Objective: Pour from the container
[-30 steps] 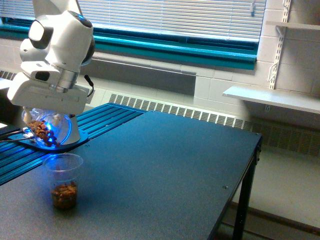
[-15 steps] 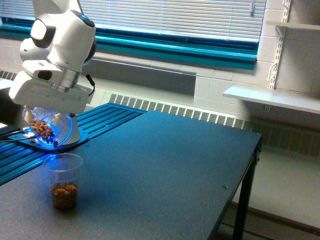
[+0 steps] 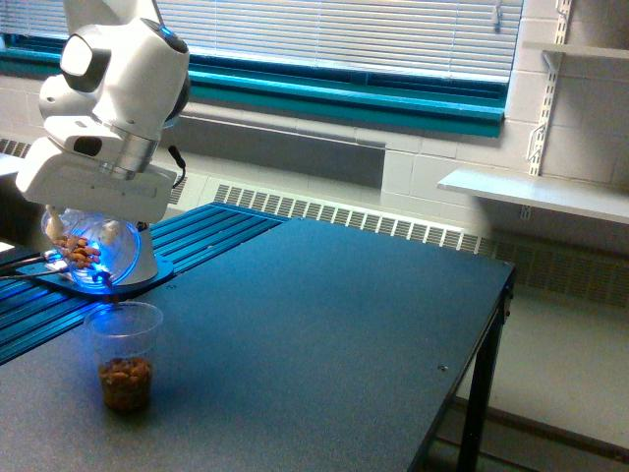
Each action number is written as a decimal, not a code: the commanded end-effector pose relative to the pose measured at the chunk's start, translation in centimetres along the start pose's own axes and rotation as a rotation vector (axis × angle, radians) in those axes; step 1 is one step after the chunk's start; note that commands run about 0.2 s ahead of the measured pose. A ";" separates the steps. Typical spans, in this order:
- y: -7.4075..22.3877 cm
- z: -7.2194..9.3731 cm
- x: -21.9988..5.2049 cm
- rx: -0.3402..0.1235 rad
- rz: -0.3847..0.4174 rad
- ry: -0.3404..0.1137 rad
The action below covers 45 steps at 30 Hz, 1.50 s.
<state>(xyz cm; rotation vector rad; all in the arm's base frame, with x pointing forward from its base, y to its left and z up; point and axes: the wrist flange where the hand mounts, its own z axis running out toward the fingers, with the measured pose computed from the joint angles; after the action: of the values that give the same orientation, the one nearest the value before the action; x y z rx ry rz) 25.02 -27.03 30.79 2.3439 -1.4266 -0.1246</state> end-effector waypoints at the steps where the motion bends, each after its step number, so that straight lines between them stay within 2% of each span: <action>1: 0.0 0.0 0.5 -0.018 -0.015 0.004; 45: -1.0 0.4 0.8 -0.057 -0.057 -0.015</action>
<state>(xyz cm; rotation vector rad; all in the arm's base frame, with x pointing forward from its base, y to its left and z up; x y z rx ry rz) 25.99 -27.53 30.22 2.3324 -1.3829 -0.1806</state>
